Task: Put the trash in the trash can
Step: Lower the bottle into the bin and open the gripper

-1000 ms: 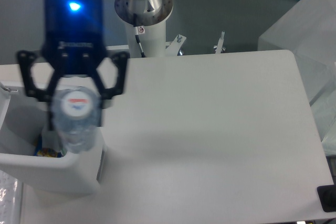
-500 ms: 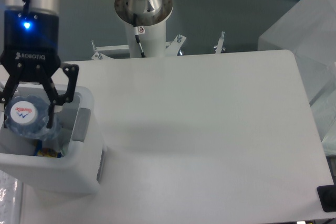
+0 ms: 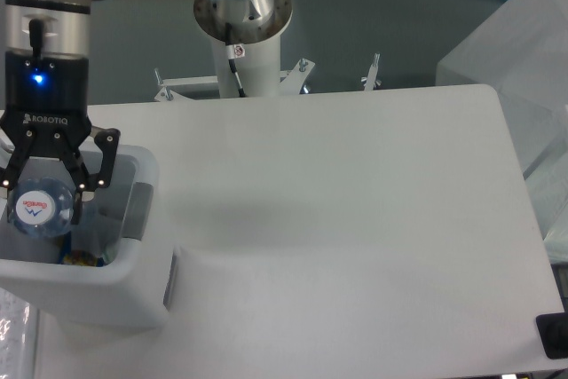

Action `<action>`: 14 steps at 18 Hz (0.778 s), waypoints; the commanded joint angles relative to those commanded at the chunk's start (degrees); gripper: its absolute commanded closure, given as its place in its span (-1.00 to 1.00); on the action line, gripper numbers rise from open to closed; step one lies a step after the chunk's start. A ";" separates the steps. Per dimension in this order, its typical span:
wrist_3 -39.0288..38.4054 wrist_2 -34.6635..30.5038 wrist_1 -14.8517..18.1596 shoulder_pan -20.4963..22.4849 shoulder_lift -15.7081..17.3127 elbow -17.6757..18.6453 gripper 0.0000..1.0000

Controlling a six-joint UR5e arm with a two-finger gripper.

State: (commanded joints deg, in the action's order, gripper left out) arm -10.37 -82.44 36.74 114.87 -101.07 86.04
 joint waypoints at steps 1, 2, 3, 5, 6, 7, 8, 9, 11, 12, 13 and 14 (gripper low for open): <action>-0.09 0.00 0.00 -0.26 -0.17 0.35 -0.30; -0.09 0.00 0.00 -0.44 -0.09 0.88 -0.31; 0.17 0.09 0.00 -0.70 0.00 1.67 -0.37; 0.35 0.00 0.09 -1.05 0.09 2.38 -0.58; 0.44 0.00 0.09 -1.06 0.26 2.64 -0.71; 0.35 0.09 0.00 -1.06 0.52 2.64 -0.82; 0.44 0.09 0.09 -1.06 0.61 2.64 -0.90; 0.35 0.09 0.09 -0.97 0.70 2.56 -1.00; 0.53 0.09 0.17 -0.88 1.40 2.47 -1.00; 0.79 0.09 0.18 -0.71 1.58 2.12 -1.00; 0.88 -0.17 0.18 -0.27 1.58 1.68 -1.00; 0.88 -0.18 0.44 1.21 2.10 0.98 -1.00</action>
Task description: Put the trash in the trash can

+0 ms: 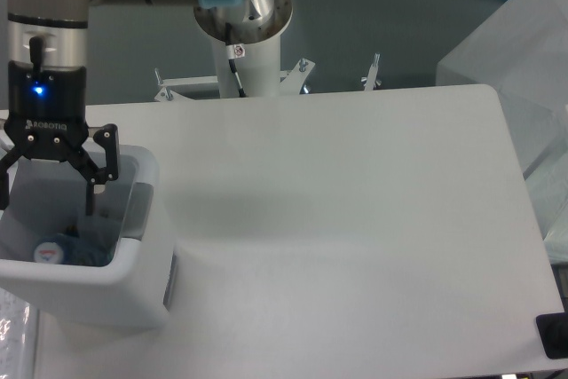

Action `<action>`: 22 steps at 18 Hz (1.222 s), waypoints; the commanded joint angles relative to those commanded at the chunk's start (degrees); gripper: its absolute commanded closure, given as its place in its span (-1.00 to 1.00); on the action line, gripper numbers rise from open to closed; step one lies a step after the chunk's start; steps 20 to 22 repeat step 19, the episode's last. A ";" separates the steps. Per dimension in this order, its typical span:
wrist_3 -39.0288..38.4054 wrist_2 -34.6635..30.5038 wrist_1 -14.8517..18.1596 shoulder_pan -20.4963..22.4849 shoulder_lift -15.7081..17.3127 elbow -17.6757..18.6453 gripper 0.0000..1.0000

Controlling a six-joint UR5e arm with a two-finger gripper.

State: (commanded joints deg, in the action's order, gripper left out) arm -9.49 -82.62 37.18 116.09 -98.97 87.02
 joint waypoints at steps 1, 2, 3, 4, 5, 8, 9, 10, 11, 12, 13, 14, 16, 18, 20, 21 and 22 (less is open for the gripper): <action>0.00 0.00 0.18 2.54 0.70 -0.18 -1.00; 0.09 0.17 0.09 5.09 1.14 -0.44 -1.00; 0.44 0.09 0.00 7.29 1.23 -0.71 -1.00; 1.74 0.09 -0.08 9.66 1.15 -0.80 -1.00; 3.85 0.17 -0.09 12.21 1.15 -1.41 -1.00; 11.14 0.35 -0.09 17.32 0.71 -1.76 -1.00; 13.16 0.26 0.00 18.55 0.53 -1.76 -1.00; 16.23 0.00 0.18 19.69 0.53 -1.76 -1.00; 20.87 -0.26 0.35 20.83 0.53 -1.59 -1.00; 25.70 -0.52 0.53 22.06 0.53 -1.33 -1.00; 30.62 -0.79 1.66 23.12 0.53 -1.33 -1.00; 35.63 -1.31 3.93 23.91 0.53 -1.24 -1.00; 43.03 -2.63 7.72 25.14 0.62 -1.15 -1.00; 47.27 -2.72 9.57 26.20 0.62 -0.97 -1.00; 48.68 -2.72 9.93 26.55 0.62 -0.80 -1.00; 48.68 -2.72 9.93 26.55 0.62 -0.80 -1.00; 48.68 -2.72 9.93 26.55 0.62 -0.80 -1.00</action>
